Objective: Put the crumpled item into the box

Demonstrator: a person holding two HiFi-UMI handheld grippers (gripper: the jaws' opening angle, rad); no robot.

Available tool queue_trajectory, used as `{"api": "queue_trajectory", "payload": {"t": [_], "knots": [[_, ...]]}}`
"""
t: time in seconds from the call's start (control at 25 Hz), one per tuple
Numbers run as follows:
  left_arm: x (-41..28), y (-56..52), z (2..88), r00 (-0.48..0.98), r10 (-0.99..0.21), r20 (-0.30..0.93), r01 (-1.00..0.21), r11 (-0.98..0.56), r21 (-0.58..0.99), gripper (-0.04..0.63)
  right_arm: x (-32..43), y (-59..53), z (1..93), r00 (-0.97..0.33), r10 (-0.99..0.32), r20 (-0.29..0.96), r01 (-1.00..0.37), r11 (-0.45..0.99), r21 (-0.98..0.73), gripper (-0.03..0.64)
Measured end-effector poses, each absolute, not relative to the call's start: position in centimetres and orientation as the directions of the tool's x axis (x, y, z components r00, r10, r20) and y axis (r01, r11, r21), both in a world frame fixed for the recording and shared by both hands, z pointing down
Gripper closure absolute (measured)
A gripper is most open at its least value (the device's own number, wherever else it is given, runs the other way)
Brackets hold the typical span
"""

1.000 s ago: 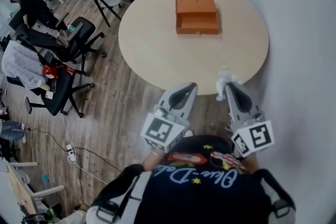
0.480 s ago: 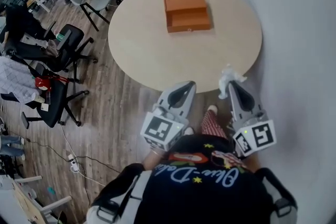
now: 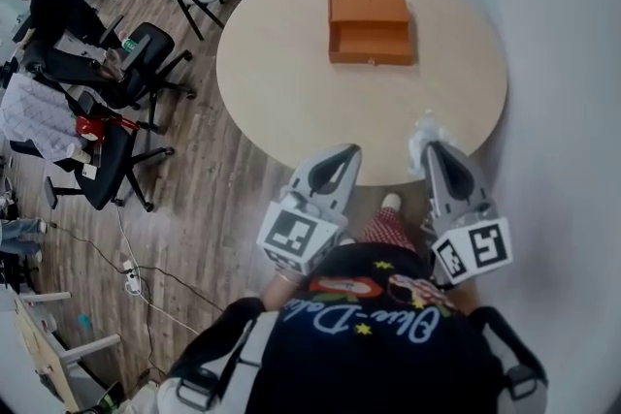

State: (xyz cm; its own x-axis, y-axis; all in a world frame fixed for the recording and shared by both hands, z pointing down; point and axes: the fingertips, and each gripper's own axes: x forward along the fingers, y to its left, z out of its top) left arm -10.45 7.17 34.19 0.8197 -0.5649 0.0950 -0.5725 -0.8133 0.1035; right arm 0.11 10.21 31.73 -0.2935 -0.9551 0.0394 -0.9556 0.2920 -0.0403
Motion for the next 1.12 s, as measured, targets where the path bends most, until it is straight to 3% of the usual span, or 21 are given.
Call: {"api": "queue_trajectory", "payload": {"t": [1.12], "knots": [[0.3,-5.7,34.9,0.774,-0.618,0.136,-0.631,-0.772,0.078,0.603,11.9,-3.0,33.9,-0.346,-0.937,0.048,-0.934,0.338,-0.116,0.615]]}}
